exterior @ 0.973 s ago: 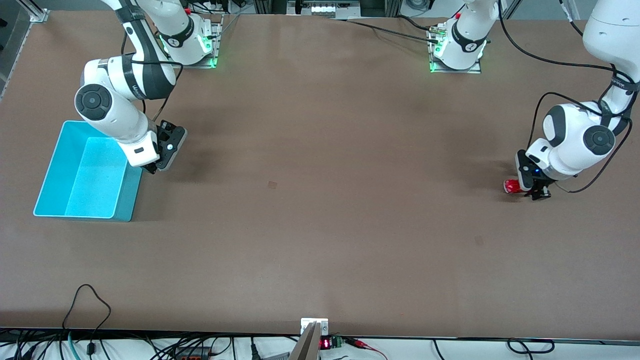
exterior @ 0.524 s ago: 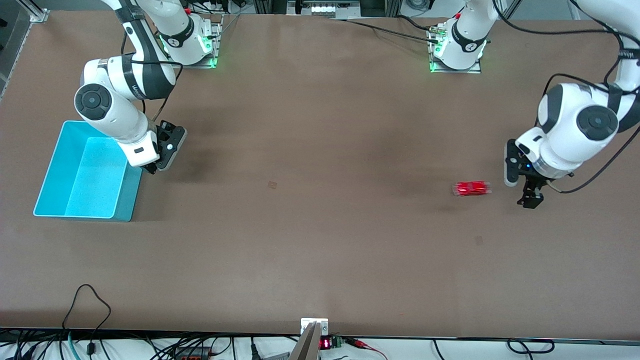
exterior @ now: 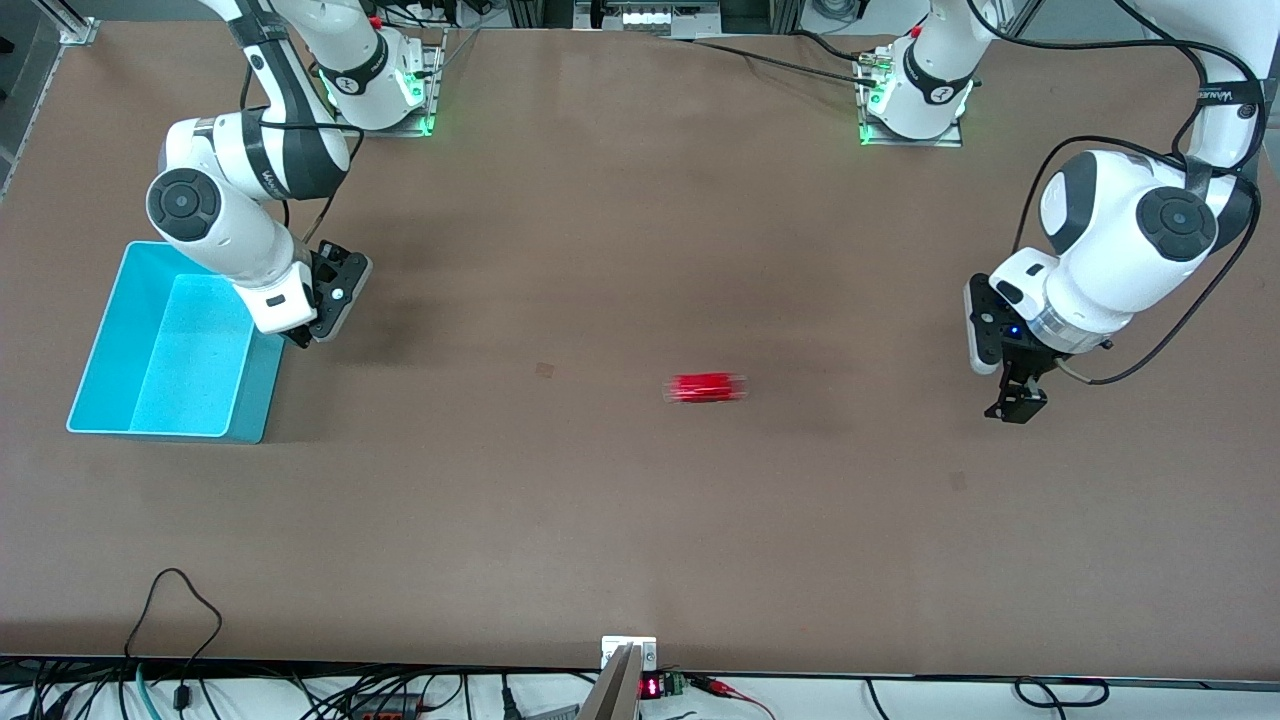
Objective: Wind red beetle toy and store in blue box
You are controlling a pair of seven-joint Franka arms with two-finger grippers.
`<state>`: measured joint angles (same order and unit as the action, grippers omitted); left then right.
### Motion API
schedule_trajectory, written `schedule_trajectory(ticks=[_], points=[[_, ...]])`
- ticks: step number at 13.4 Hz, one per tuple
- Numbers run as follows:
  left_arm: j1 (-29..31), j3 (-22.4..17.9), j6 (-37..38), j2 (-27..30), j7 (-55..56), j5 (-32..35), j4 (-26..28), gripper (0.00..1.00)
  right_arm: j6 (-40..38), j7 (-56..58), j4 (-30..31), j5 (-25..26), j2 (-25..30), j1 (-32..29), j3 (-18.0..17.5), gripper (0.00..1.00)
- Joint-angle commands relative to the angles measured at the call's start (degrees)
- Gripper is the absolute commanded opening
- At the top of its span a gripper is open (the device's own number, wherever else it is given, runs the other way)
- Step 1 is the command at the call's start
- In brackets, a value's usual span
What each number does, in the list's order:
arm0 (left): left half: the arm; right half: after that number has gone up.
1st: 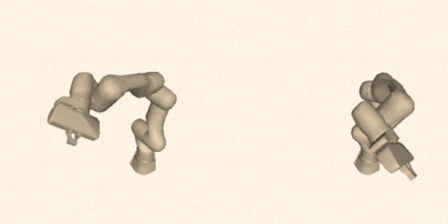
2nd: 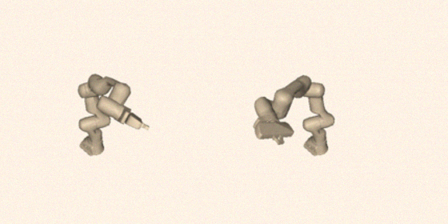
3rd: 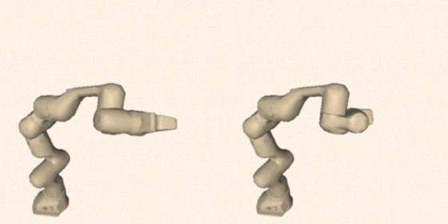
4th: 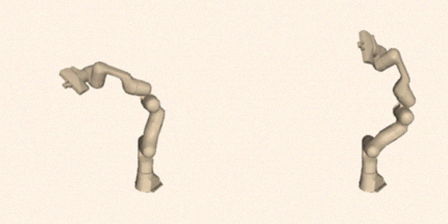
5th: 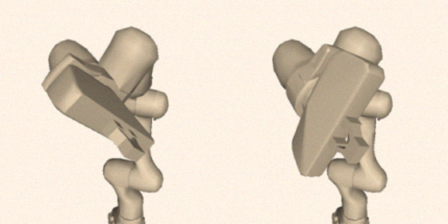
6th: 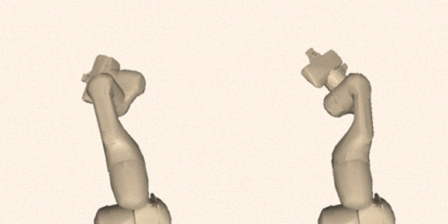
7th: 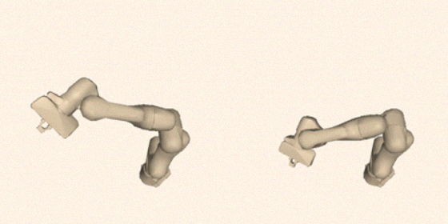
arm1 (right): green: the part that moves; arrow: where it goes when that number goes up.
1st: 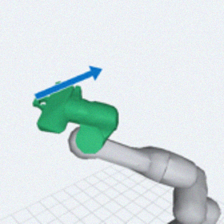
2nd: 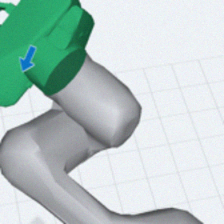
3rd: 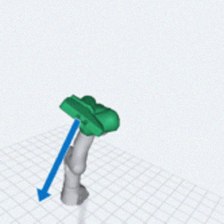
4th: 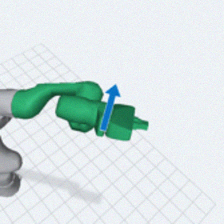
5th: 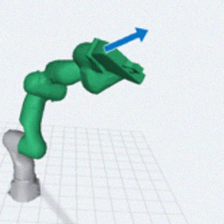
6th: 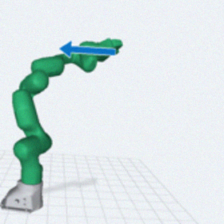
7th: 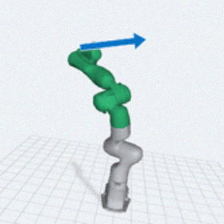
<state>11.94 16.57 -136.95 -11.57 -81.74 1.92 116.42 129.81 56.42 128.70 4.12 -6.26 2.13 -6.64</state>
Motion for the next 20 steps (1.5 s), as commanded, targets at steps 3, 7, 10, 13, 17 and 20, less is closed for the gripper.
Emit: schedule_trajectory(ticks=[3, 7, 10, 13, 17, 20], points=[[-2.1, -0.3, 0.6, -0.1, 37.6, -1.3, -3.0, 1.00, 0.2, 1.1, 0.9, 0.4, 0.4, -0.5, -0.2, 1.00], [-3.0, -1.2, 1.3, -0.7, 67.7, -1.1, -6.6, 1.00, 2.2, 3.3, 0.8, 0.5, 0.1, -0.6, -0.2, 1.00], [-4.4, -6.2, 11.4, -0.6, 72.3, -1.3, -13.0, 1.00, 8.0, 11.2, 0.6, 0.7, -2.7, -1.9, -0.2, 1.00], [-8.5, -11.9, 24.1, -0.4, 85.1, -2.0, -21.1, 1.00, 12.5, 18.9, -1.1, 0.5, -6.4, -4.8, -0.2, 1.00], [-9.0, -14.6, 30.8, 2.7, 88.2, -4.6, -24.9, 1.00, 14.9, 25.0, -6.5, 0.4, -12.4, -5.8, 0.1, 1.00], [-9.4, -14.9, 36.5, 4.6, 90.1, -4.3, -26.1, 1.00, 14.9, 28.4, -12.3, 0.2, -17.7, -5.9, 0.7, 1.00]])
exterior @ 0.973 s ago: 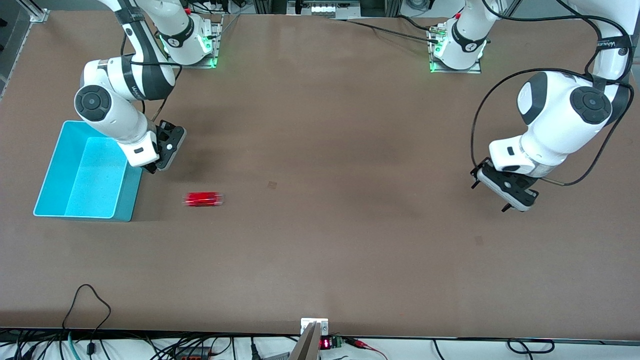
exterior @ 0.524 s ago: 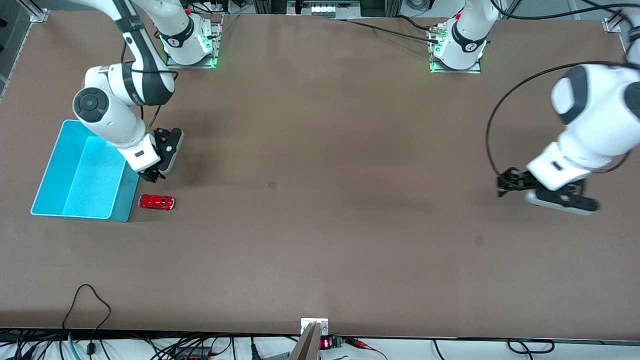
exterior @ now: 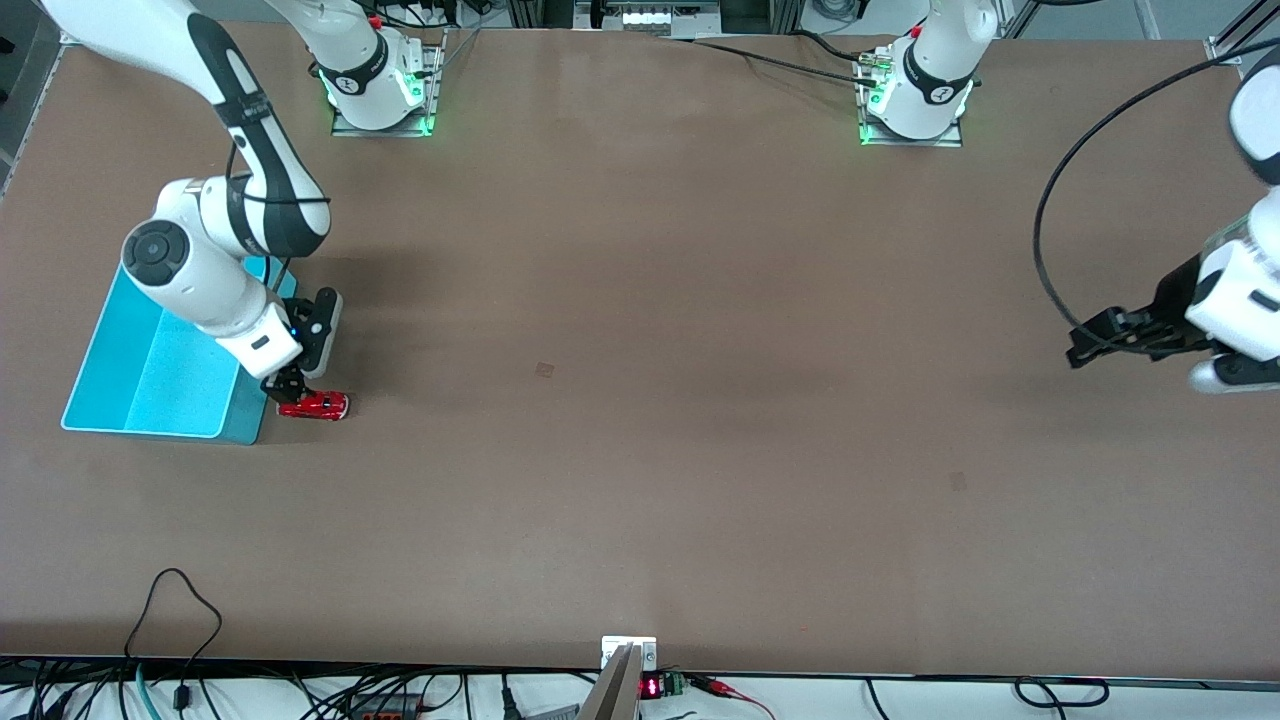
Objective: Wind red beetle toy and store in blue box
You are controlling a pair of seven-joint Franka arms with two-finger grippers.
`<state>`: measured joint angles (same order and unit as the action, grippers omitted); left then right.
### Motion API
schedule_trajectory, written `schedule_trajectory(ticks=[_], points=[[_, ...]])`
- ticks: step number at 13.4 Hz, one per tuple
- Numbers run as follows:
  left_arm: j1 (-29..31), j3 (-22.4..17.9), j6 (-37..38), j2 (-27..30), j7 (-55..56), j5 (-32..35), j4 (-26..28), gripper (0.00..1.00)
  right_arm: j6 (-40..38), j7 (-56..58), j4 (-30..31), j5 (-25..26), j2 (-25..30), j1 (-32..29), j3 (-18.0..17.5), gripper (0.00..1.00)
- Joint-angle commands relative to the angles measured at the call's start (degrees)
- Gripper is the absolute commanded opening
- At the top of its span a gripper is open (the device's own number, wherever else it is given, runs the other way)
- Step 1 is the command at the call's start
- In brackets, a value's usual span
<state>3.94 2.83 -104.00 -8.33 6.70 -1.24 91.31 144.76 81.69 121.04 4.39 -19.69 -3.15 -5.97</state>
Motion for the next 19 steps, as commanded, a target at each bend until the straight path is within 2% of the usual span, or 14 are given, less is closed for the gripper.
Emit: schedule_trajectory(ticks=[1, 3, 8, 10, 11, 12, 13, 15, 17, 19], points=[[-1.3, -1.2, 6.3, 1.5, 1.0, -0.8, -1.7, 1.00, 0.0, 4.2, -5.6, -0.4, -5.6, -0.6, 0.9, 1.00], [-0.7, -1.0, 12.0, 1.6, 0.2, -0.6, -2.5, 1.00, 0.1, 4.4, -5.9, -0.4, -6.9, -0.8, 1.7, 1.00], [-0.5, -0.3, 11.9, 5.2, -1.9, -0.2, 1.3, 1.00, 0.3, 4.4, -5.6, -0.3, -8.9, -2.4, 1.9, 1.00], [-0.3, -0.3, 11.7, 6.2, -3.2, -0.2, 1.6, 1.00, 3.0, 4.4, -5.6, -0.5, -10.1, -2.3, 1.9, 1.00], [-0.3, -0.2, 10.8, 7.0, -3.2, -0.1, 2.9, 1.00, 3.6, 4.4, -5.6, -0.3, -10.4, -2.3, 1.9, 0.91], [-0.3, -0.1, 9.3, 8.3, -3.2, -0.1, 4.7, 1.00, 3.7, 4.4, -5.6, -0.3, -10.4, -2.2, 1.9, 0.75], [-0.3, -0.1, 8.5, 9.7, -3.2, -0.1, 7.1, 1.00, 3.9, 5.0, -5.6, 0.2, -10.2, -2.1, 1.9, 0.52], [-0.3, -0.1, 6.6, 10.7, -4.2, -0.2, 8.8, 1.00, 3.8, 5.7, -5.7, 0.2, -9.8, -1.6, 1.9, 0.17], [-0.3, -0.1, 7.0, 10.7, -4.7, -0.2, 8.8, 1.00, 3.7, 4.9, -5.8, 0.1, -9.3, -1.6, 1.9, 0.04], [-0.3, -0.1, 6.9, 10.5, -4.7, -0.2, 8.4, 1.00, 3.1, 3.1, -5.8, -0.4, -6.6, -0.5, 1.9, 0.00]])
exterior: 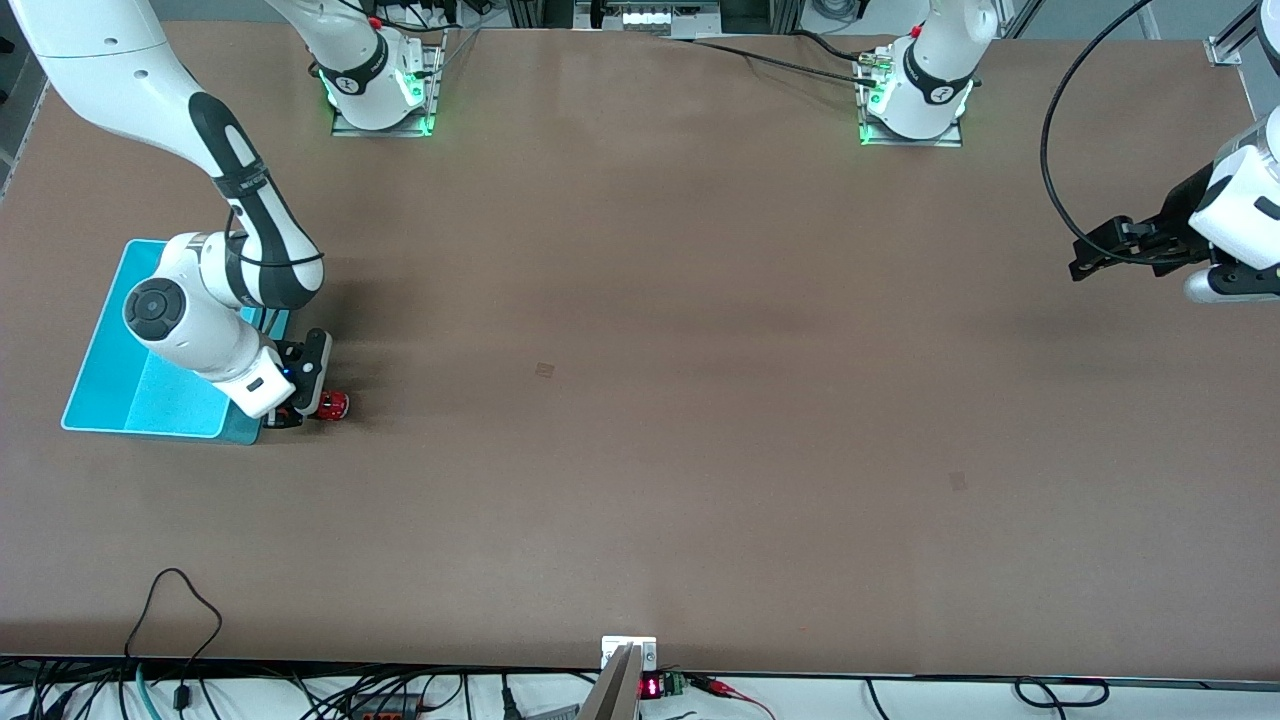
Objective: Wind red beetle toy and store in blue box
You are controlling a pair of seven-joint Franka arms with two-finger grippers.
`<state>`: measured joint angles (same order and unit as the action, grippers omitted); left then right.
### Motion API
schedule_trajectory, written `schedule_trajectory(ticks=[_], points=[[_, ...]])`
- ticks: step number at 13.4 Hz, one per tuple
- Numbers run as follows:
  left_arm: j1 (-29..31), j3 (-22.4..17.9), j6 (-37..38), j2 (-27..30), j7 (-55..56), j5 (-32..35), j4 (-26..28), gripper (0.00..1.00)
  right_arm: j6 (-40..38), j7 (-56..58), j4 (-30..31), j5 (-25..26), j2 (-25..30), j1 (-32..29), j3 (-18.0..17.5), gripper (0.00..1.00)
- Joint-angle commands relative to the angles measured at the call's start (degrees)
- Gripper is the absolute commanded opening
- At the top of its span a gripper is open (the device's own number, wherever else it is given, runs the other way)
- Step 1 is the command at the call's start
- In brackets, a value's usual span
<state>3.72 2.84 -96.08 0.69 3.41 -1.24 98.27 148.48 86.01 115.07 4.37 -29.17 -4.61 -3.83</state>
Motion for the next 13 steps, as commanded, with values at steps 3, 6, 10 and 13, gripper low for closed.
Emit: schedule_trajectory(ticks=[3, 6, 10, 13], points=[[-0.6, 0.0, -0.7, 1.0, -1.0, -0.2, 0.3, 1.00, -8.3, -15.5, 0.2, 0.2, 10.1, 2.0, -0.2, 0.00], [-0.7, -0.1, -1.1, 0.7, -1.3, -0.3, 0.0, 1.00, -13.7, -29.9, 0.2, 0.2, 16.6, 1.9, -0.2, 0.00], [-0.2, -0.3, -0.6, 0.9, -1.3, -0.3, -1.4, 1.00, -23.9, -52.1, 0.7, -0.2, 22.3, 1.5, 6.2, 0.00], [-0.2, -0.2, -0.3, 0.9, -1.3, -0.3, -1.4, 1.00, -26.8, -62.0, 0.9, -0.3, 21.6, 0.4, 11.0, 0.00]])
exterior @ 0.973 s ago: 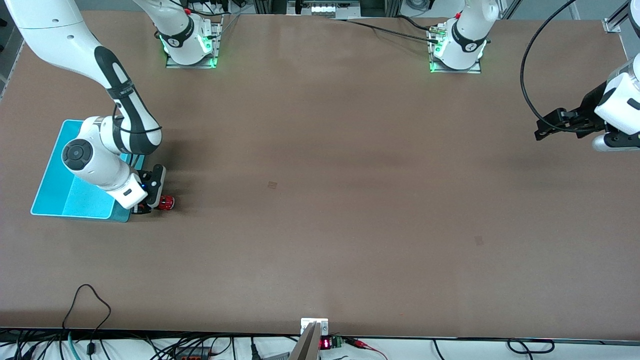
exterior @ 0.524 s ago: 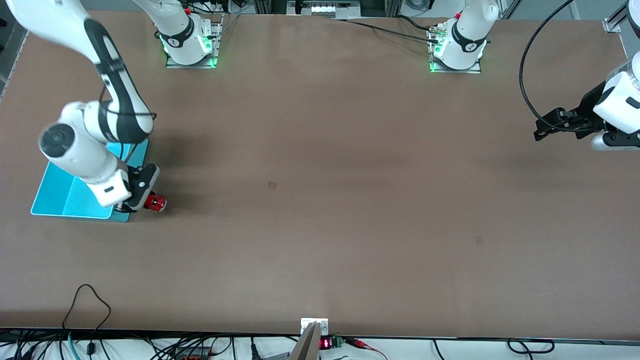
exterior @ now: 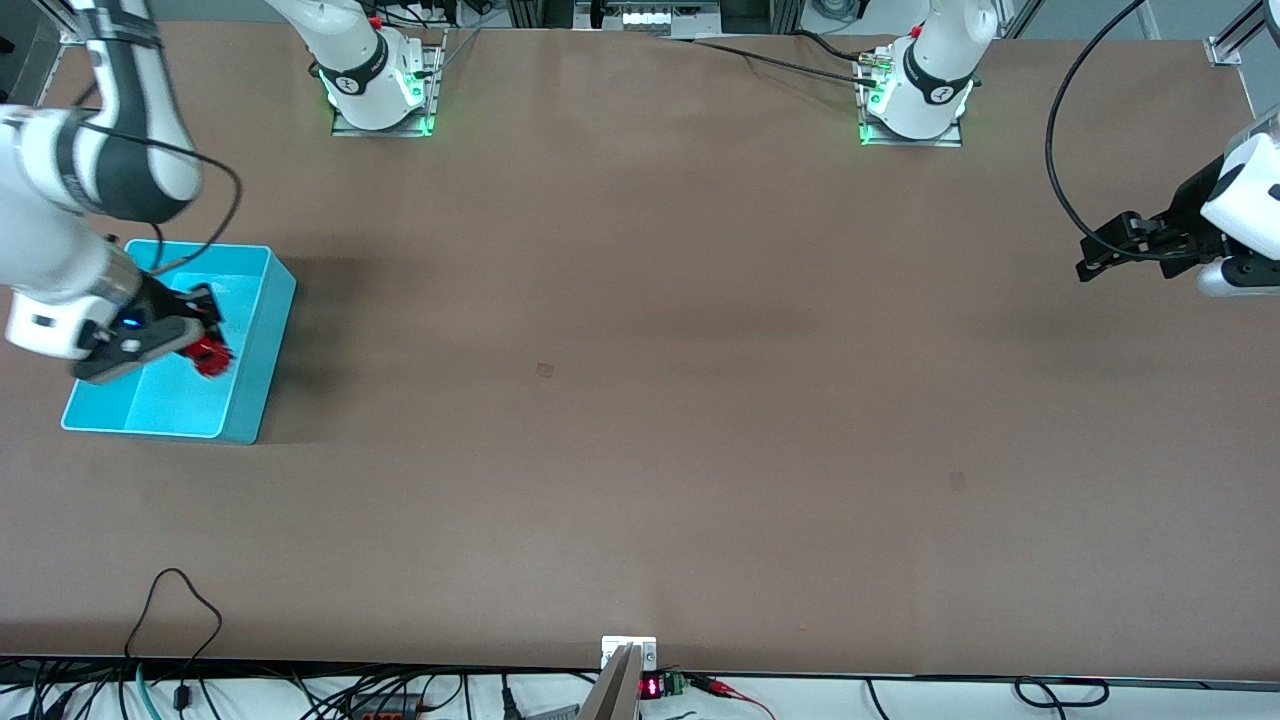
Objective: Wind red beetle toy and store in blue box
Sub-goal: 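Lower the red car into the blue box and open the right gripper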
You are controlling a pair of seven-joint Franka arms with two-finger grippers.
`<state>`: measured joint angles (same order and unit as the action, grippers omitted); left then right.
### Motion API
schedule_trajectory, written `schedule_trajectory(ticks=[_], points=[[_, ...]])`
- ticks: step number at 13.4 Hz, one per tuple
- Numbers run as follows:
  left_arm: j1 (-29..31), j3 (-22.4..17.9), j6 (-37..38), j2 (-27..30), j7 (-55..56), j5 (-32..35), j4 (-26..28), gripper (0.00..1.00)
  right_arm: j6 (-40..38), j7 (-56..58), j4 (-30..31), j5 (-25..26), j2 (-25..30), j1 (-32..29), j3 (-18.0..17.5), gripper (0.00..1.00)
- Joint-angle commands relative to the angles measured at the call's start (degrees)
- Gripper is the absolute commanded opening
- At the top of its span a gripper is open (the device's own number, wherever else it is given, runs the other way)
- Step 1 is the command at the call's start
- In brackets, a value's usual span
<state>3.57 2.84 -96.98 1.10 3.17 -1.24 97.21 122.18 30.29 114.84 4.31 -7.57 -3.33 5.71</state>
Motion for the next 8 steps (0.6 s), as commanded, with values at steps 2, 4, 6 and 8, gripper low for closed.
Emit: schedule_trajectory(ticks=[2, 4, 6, 8], points=[[-0.1, -0.2, 2.1, 0.4, -1.1, -0.2, -0.4, 1.00, 0.2, -14.5, 2.1, -0.3, -2.5, -0.6, 4.8, 0.00], [-0.1, -0.2, 2.2, 0.3, -1.1, -0.2, -0.2, 1.00, 4.5, -19.6, 3.5, -0.3, -6.1, -0.5, 6.1, 0.00], [-0.1, -0.3, 3.5, 0.4, -1.1, -0.2, -0.3, 1.00, 9.3, -20.4, 5.8, -0.3, -9.5, -0.8, 7.0, 0.00], [0.0, -0.9, 3.6, 0.4, -1.1, -0.2, -0.4, 1.00, 12.5, -21.3, 6.7, -0.3, -13.1, -1.4, 7.1, 0.00]])
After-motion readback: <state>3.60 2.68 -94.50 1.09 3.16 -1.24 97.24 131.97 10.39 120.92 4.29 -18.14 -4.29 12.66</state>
